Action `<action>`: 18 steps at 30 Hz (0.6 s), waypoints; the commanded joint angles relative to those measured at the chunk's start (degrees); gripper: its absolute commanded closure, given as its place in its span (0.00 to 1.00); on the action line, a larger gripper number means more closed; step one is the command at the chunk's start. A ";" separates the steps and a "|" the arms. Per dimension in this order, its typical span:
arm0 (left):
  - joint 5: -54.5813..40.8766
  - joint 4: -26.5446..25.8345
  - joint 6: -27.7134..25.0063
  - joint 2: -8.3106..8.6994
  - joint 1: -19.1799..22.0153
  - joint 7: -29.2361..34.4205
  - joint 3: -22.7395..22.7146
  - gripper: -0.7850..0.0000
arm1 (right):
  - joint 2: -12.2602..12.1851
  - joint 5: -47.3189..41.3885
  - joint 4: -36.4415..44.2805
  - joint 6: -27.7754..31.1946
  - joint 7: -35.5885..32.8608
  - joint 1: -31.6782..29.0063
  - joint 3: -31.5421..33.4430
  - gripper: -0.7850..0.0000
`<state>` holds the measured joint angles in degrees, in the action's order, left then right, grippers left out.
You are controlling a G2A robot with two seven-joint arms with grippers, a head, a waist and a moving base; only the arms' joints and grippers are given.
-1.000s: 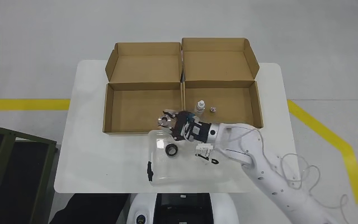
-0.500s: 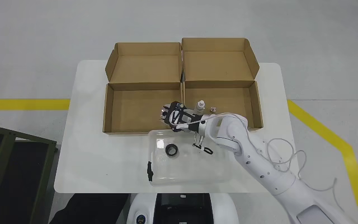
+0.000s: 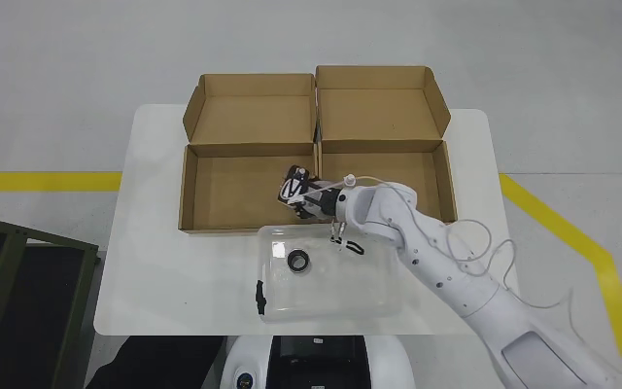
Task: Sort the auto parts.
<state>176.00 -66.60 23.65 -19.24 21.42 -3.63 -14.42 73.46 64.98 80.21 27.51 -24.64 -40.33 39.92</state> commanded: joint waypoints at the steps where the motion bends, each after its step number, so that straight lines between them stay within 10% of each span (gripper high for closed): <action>1: 0.00 0.00 0.00 0.00 0.00 0.00 0.00 0.00 | 0.35 0.09 -0.66 0.07 -0.41 0.38 -0.43 1.00; 18: 0.00 0.00 0.00 0.00 0.00 0.00 0.00 0.00 | 2.26 0.23 -4.92 1.78 -3.44 2.25 -1.50 0.86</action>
<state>176.00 -66.60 23.65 -19.24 21.42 -3.63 -14.42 75.63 65.27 75.44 29.20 -27.96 -38.13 38.43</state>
